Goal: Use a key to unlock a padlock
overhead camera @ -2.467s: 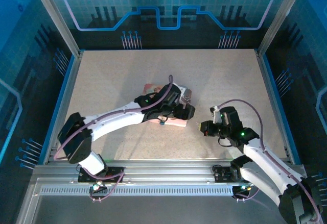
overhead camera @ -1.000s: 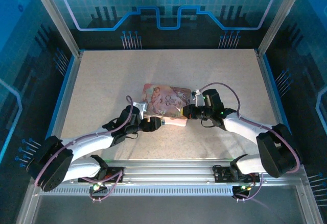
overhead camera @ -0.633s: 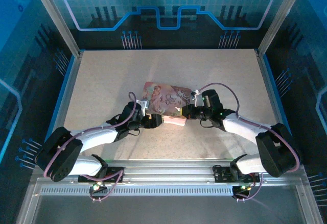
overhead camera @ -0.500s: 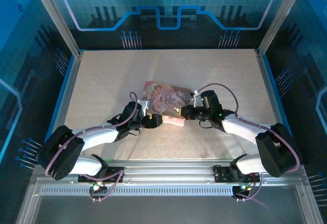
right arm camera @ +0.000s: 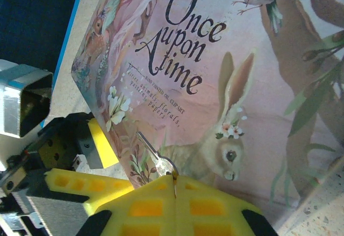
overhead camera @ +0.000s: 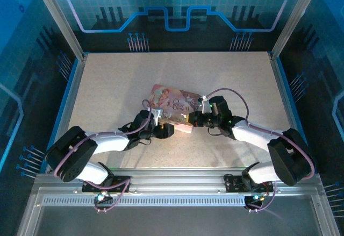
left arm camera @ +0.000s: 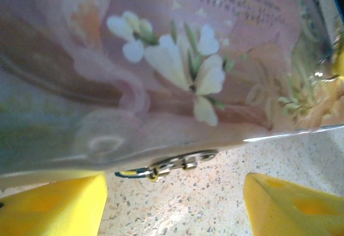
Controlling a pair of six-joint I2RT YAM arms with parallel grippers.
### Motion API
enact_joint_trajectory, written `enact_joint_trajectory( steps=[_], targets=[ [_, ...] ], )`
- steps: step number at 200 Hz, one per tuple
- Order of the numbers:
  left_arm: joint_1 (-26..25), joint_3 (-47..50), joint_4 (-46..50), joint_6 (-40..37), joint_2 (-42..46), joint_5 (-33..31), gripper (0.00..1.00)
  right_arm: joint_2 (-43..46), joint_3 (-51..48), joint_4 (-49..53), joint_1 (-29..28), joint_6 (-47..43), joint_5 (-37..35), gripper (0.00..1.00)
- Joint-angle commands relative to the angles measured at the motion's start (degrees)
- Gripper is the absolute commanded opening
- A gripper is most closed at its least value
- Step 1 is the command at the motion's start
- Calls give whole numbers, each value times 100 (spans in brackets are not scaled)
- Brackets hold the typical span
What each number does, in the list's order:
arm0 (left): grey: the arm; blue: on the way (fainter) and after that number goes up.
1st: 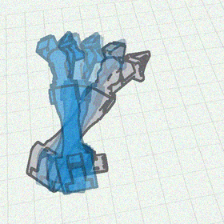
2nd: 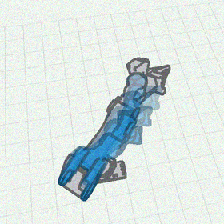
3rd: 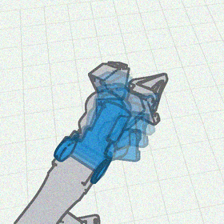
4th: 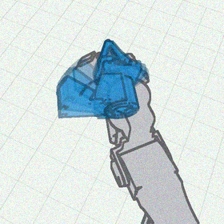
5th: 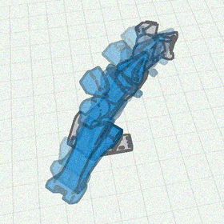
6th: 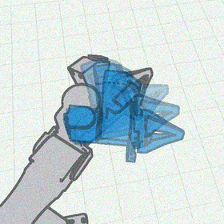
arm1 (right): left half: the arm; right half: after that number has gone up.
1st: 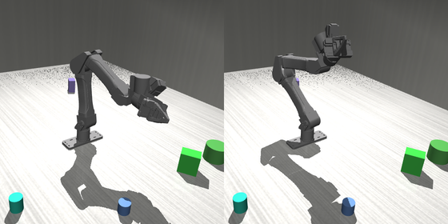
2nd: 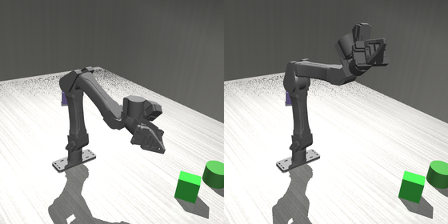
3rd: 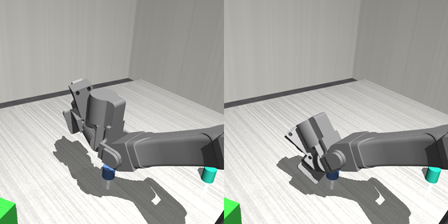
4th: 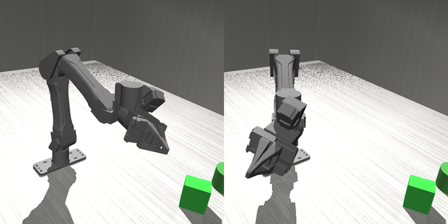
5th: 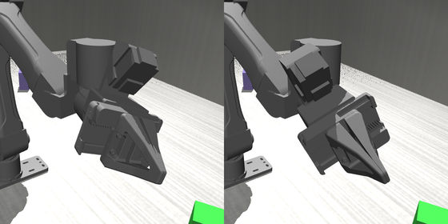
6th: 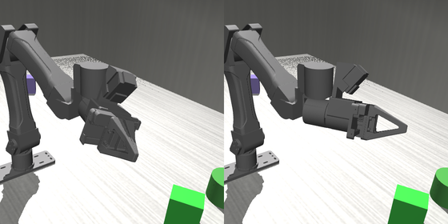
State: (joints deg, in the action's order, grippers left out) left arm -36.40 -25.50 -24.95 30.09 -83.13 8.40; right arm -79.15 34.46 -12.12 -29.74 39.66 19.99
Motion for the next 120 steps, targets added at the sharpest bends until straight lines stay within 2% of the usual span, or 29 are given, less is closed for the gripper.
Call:
enact_joint_trajectory(
  steps=[1, 120],
  targets=[
    [-47, 116, -506, 49, -243, -83, 66, -199, -102, 430, -117, 33, -117, 2],
    [-147, 134, -1086, -7, -629, -761, 53, -181, -124, 422, -117, 11, -142, 2]
  ],
)
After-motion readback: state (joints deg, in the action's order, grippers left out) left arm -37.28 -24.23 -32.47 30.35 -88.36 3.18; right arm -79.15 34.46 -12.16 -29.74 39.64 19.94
